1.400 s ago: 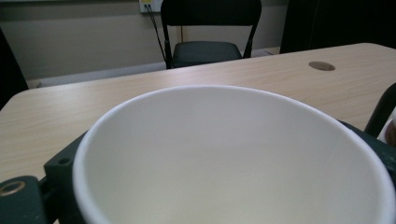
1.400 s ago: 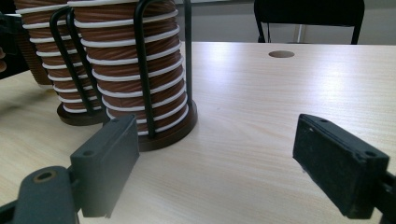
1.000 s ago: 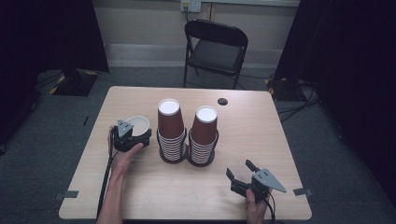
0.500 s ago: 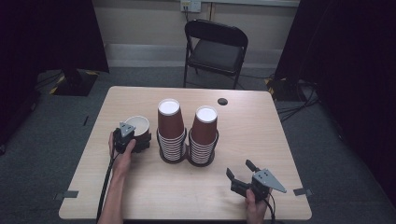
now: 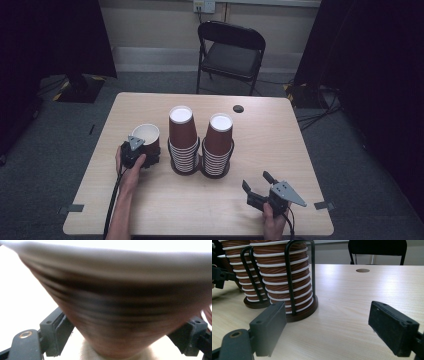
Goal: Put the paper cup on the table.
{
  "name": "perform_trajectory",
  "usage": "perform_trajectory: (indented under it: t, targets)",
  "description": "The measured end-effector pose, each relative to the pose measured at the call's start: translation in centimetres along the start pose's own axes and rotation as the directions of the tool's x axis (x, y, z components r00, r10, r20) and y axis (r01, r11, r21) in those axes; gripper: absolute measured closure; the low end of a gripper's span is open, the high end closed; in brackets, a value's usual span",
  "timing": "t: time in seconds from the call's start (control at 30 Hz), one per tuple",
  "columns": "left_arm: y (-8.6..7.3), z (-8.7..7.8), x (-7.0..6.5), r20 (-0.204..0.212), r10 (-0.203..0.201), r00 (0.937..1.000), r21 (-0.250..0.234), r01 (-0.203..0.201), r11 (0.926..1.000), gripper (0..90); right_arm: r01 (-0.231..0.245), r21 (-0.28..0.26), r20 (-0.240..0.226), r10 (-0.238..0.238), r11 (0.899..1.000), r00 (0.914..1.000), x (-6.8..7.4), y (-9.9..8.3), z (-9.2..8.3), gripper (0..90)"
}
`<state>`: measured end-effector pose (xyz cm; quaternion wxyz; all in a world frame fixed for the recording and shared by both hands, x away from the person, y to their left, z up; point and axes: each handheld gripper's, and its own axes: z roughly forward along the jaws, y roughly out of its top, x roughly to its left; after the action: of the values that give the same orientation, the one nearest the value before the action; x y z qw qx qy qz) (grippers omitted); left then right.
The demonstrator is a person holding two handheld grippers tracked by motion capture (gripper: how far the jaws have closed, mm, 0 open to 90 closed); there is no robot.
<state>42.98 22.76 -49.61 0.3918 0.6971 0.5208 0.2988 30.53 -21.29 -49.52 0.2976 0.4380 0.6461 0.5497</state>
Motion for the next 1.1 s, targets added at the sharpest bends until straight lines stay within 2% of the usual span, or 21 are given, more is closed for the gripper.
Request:
perform_trajectory:
  t: [0.13, 0.2, 0.27, 0.37, 0.5, 0.57, 0.6, 0.67, 0.77, 0.87, 0.93, 1.03, 1.1]
  targets:
    - [-0.3, -0.5, -0.1, -0.004, 0.007, 1.0, -0.018, -0.007, 0.9998, 15.6, 0.0, 0.0, 0.0, 0.0, 1.0, 1.0, 0.0, 0.0, 0.0, 14.1]
    - [-0.5, -0.8, -0.1, 0.0, -0.001, 1.0, -0.034, 0.001, 0.9994, 15.5, 0.0, -0.002, 0.001, 0.0, 1.0, 1.0, 0.0, 0.0, 0.0, 14.1]
    - [-0.6, -1.1, 0.0, -0.001, 0.0, 1.0, -0.031, 0.0, 0.9995, 15.5, -0.001, -0.001, 0.002, 0.001, 1.0, 1.0, 0.0, 0.0, 0.0, 14.0]
    - [-1.0, -1.8, -0.1, 0.013, -0.025, 0.9996, -0.075, 0.026, 0.9969, 15.4, 0.001, -0.002, 0.001, -0.001, 1.0, 1.0, 0.0, 0.0, 0.0, 14.1]
    - [-1.1, -2.6, 0.0, -0.009, -0.019, 0.9998, -0.081, 0.019, 0.9966, 15.6, -0.001, -0.001, 0.001, 0.001, 1.0, 1.0, 0.0, 0.0, 0.0, 14.1]
    - [-1.2, -3.1, -0.1, 0.023, -0.027, 0.9994, -0.123, 0.029, 0.992, 15.6, -0.001, -0.001, 0.0, 0.001, 1.0, 1.0, 0.0, 0.0, 0.0, 14.1]
    - [-1.3, -3.4, -0.1, 0.04, -0.014, 0.9991, -0.134, 0.019, 0.9907, 15.5, -0.001, 0.0, 0.001, 0.001, 1.0, 1.0, 0.0, 0.0, 0.0, 14.1]
    - [-1.5, -3.9, -0.4, 0.035, -0.002, 0.9994, -0.142, 0.007, 0.9898, 15.5, -0.001, 0.001, 0.001, 0.001, 1.0, 1.0, 0.0, 0.0, 0.0, 14.1]
    - [-1.8, -4.7, -0.3, 0.07, -0.022, 0.9973, -0.165, 0.034, 0.9857, 15.4, -0.003, 0.001, 0.001, 0.003, 1.0, 1.0, 0.0, 0.0, 0.0, 14.1]
    - [-2.1, -5.5, -0.7, 0.138, -0.037, 0.9898, -0.188, 0.063, 0.9801, 15.4, -0.003, 0.003, 0.0, 0.003, 1.0, 1.0, 0.0, 0.0, 0.0, 14.1]
    - [-2.1, -5.9, -1.4, 0.137, -0.022, 0.9903, -0.169, 0.045, 0.9846, 15.5, -0.004, 0.003, 0.0, 0.004, 1.0, 1.0, 0.0, 0.0, 0.0, 14.1]
    - [-2.3, -6.5, -2.2, 0.152, -0.02, 0.9882, -0.184, 0.048, 0.9817, 15.4, -0.009, 0.0, 0.004, 0.009, 1.0, 0.9999, 0.0, 0.0, -0.1, 14.1]
    - [-2.3, -7.0, -2.7, 0.149, -0.006, 0.9888, -0.189, 0.034, 0.9814, 15.5, -0.011, -0.003, 0.004, 0.011, 1.0, 0.9999, 0.0, 0.0, -0.1, 14.1]
